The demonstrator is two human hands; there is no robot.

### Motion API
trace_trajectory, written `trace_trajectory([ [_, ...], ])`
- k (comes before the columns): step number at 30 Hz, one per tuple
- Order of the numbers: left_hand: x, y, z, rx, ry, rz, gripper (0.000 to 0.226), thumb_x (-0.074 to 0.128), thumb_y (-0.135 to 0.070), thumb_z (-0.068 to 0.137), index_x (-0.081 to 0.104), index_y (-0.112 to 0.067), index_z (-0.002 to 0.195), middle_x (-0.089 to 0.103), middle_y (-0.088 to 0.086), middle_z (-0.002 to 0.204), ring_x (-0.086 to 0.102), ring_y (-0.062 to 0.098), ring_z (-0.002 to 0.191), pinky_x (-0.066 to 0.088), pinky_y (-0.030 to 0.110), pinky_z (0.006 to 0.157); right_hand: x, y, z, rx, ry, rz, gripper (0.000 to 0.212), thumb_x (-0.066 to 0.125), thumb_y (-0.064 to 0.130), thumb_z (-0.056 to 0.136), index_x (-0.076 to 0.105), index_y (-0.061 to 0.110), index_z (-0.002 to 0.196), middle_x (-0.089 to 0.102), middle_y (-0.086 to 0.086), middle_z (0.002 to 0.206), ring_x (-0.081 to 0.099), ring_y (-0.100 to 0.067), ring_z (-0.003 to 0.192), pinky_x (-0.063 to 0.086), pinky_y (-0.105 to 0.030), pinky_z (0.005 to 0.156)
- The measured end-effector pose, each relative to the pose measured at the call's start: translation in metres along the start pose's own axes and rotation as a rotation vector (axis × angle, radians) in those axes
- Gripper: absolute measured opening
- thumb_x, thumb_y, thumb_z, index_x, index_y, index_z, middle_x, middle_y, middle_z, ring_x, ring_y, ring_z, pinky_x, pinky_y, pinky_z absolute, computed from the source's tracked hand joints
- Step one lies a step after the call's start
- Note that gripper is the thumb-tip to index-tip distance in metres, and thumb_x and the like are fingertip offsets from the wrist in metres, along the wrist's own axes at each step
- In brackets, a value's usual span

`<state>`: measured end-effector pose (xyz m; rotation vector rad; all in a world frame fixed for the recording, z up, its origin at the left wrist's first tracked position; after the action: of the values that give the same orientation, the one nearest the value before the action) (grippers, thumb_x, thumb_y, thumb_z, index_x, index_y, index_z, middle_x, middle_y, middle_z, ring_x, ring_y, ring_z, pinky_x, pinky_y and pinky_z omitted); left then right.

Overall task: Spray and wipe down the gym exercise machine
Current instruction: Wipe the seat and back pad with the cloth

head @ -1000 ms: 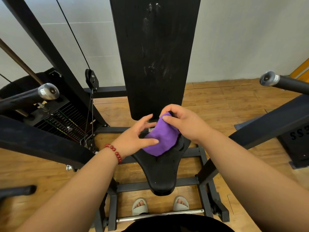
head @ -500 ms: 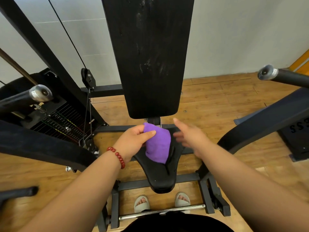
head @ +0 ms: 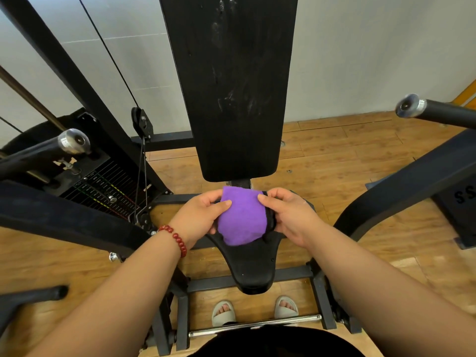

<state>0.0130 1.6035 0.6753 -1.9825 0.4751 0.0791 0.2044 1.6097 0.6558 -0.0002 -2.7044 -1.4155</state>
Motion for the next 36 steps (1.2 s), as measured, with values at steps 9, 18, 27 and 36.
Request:
trace_trajectory([
  [9, 0.0, 0.005, -0.013, -0.093, 0.142, -0.66, 0.036, 0.03, -0.016, 0.101, 0.063, -0.004, 0.113, 0.066, 0.014, 0.096, 0.064, 0.02, 0.078, 0.053, 0.023, 0.06, -0.007, 0.017, -0.014, -0.114, 0.149, 0.369, 0.031, 0.045, 0.025, 0.102, 0.053, 0.032, 0.131, 0.067, -0.005, 0.124, 0.065, -0.024, 0.113, 0.05, -0.046, 0.098],
  [18, -0.007, 0.013, -0.005, -0.077, -0.128, -0.22, 0.052, 0.031, -0.034, 0.105, 0.074, -0.008, 0.09, 0.074, 0.005, 0.105, 0.063, 0.017, 0.108, 0.038, 0.041, 0.11, -0.009, 0.023, -0.017, -0.453, 0.165, -0.332, 0.047, 0.029, 0.043, 0.101, 0.07, 0.025, 0.088, 0.069, -0.003, 0.082, 0.065, -0.02, 0.094, 0.046, -0.047, 0.099],
  [27, -0.015, 0.016, -0.016, 0.075, -0.292, -0.191, 0.036, 0.05, -0.037, 0.098, 0.079, -0.027, 0.079, 0.074, -0.003, 0.1, 0.062, 0.017, 0.106, 0.044, 0.035, 0.096, -0.009, 0.005, -0.028, -0.98, 0.219, -0.739, 0.033, 0.047, 0.022, 0.092, 0.077, 0.011, 0.091, 0.074, -0.002, 0.092, 0.061, -0.011, 0.104, 0.044, -0.024, 0.1],
  [36, -0.002, 0.004, -0.021, 0.117, -0.237, -0.09, 0.026, 0.063, -0.01, 0.092, 0.066, -0.036, 0.092, 0.062, -0.013, 0.108, 0.059, 0.011, 0.106, 0.054, 0.033, 0.089, -0.004, 0.01, -0.025, -0.539, -0.065, -0.414, 0.014, 0.059, 0.037, 0.094, 0.063, 0.023, 0.094, 0.065, 0.003, 0.095, 0.062, -0.011, 0.093, 0.049, -0.026, 0.081],
])
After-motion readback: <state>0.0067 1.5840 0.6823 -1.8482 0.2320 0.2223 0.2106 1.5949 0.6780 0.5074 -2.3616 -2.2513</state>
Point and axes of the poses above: each hand's wrist, its own z-axis towards the middle knuckle, its own x-axis out of the palm, y = z × x, the point moved 3 cm from there along z, towards the middle knuckle
